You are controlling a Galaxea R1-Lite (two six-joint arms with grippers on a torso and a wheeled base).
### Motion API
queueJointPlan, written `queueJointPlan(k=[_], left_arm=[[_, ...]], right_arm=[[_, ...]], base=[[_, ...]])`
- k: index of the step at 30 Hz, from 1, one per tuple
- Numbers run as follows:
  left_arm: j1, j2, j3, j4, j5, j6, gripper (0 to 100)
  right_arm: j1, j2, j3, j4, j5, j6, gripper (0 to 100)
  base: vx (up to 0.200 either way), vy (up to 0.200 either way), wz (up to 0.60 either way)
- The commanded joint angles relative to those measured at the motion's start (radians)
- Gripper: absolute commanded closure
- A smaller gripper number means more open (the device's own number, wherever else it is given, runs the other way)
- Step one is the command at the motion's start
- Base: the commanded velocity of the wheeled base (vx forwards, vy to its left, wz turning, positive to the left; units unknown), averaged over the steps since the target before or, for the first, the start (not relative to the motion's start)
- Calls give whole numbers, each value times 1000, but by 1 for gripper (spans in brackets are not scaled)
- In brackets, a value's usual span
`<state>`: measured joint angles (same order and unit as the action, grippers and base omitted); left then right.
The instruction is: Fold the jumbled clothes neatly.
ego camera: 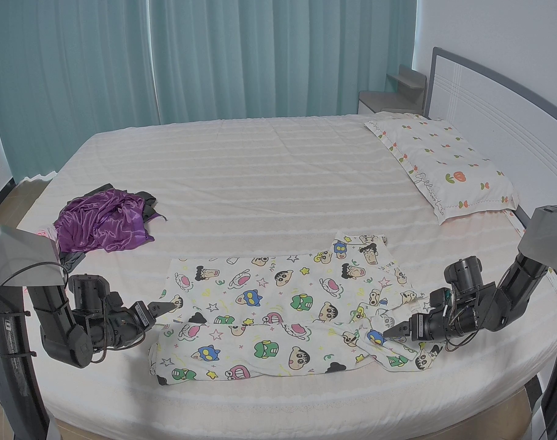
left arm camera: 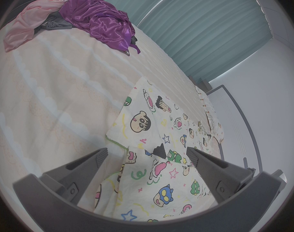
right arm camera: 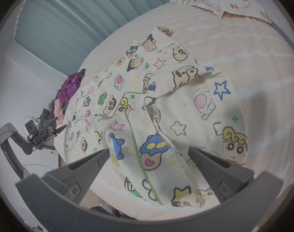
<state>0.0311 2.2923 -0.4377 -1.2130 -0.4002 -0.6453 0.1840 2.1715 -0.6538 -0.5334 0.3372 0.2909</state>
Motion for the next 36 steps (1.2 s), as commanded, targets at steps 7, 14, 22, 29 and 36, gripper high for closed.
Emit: queueJointPlan(k=[7, 14, 22, 29, 36], left_arm=[[0, 2, 0, 0, 0, 1, 0], [0, 2, -1, 0, 0, 1, 0], [0, 2, 0, 0, 0, 1, 0], [0, 2, 0, 0, 0, 3, 0], [0, 2, 0, 0, 0, 3, 0]], right_arm=[[18, -2, 2, 3, 0, 30, 100], [20, -19, 8, -7, 0, 27, 100], [23, -93, 22, -65, -7, -2, 100], [28, -87, 63, -125, -98, -85, 100], [29, -61, 89, -126, -122, -139, 100]], base=[[0, 0, 0], [0, 0, 0], [0, 0, 0], [0, 0, 0], [0, 0, 0]])
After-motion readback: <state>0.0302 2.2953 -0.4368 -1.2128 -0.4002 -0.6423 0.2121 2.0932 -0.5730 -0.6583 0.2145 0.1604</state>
